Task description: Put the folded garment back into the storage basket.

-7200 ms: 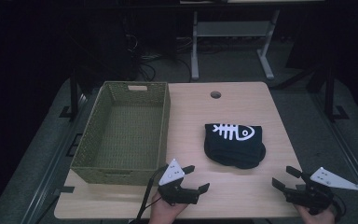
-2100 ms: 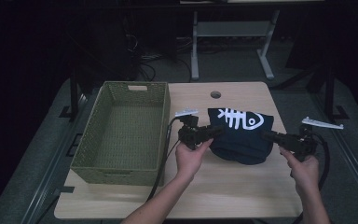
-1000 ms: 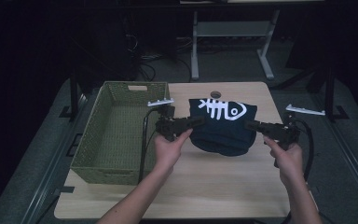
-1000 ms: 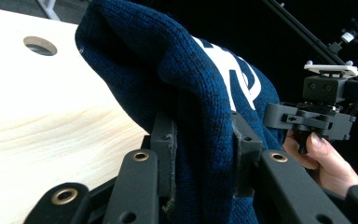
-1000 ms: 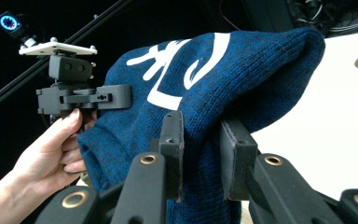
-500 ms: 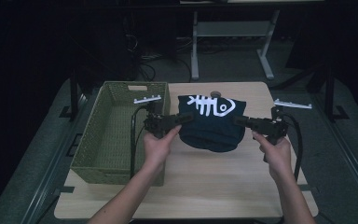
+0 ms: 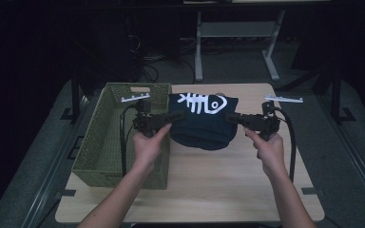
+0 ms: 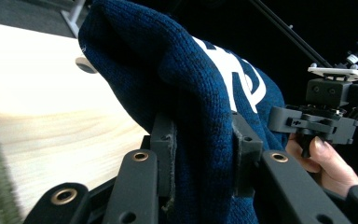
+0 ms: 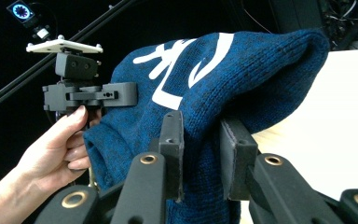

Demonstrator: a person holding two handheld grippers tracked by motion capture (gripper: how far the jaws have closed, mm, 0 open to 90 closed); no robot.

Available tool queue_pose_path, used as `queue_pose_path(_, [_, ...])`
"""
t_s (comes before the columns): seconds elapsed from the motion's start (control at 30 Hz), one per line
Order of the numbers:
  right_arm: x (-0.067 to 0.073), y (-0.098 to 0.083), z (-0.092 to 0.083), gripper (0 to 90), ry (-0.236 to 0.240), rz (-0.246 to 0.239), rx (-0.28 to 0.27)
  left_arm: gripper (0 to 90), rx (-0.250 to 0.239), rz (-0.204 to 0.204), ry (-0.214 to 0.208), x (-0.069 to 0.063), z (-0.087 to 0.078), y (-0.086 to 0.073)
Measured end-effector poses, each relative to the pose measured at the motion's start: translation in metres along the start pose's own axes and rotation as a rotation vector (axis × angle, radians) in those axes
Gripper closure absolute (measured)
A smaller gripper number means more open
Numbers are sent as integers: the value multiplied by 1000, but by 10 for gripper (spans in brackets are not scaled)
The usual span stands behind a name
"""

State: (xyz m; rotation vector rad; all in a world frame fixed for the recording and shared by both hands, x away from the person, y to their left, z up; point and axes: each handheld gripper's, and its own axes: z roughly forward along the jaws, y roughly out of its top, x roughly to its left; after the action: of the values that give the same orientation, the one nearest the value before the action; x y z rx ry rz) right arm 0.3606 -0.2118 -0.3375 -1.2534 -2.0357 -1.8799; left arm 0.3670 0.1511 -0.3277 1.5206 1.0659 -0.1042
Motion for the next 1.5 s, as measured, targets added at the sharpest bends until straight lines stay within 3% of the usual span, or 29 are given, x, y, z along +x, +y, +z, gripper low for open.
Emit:
queue_pose_path(0.73, [29, 16, 71, 728, 10, -29, 51, 676, -47, -16, 80, 29, -56, 13])
queue_pose_path(1.3, [49, 14, 127, 723, 9, -56, 100, 663, -80, -40, 174, 54, -102, 12])
queue_pose_path(1.5, [55, 11, 144, 722, 15, -58, 111, 663, -95, -55, 188, 62, -114, 14])
